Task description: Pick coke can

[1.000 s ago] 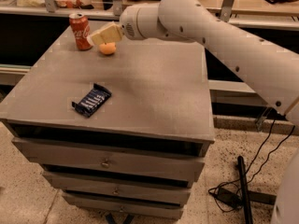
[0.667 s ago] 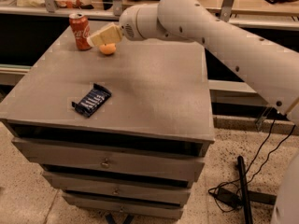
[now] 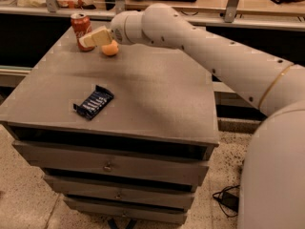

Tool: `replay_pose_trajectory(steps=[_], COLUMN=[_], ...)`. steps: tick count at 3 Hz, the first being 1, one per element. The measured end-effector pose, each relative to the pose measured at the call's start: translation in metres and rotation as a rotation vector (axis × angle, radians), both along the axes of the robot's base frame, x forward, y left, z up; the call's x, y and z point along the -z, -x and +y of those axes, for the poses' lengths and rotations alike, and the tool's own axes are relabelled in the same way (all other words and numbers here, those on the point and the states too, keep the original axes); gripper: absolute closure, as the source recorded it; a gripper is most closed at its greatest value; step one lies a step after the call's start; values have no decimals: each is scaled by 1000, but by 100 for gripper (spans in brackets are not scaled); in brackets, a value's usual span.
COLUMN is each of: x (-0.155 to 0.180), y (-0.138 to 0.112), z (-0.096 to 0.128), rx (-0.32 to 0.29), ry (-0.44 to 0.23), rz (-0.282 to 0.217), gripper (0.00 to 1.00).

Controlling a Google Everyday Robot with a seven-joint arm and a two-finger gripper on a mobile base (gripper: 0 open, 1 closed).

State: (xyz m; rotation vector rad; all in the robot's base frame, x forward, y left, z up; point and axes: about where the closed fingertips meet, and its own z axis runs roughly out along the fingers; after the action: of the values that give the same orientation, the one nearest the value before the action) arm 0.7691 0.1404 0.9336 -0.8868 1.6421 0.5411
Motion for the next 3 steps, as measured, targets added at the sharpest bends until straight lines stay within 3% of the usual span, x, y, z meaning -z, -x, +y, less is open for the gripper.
replay_pose_trajectory(steps=[1, 3], x=[12, 19], y=[-38, -79], z=[26, 53], rx=[-4, -50], ry=[-4, 4], rz=[-30, -58], gripper=[0, 0])
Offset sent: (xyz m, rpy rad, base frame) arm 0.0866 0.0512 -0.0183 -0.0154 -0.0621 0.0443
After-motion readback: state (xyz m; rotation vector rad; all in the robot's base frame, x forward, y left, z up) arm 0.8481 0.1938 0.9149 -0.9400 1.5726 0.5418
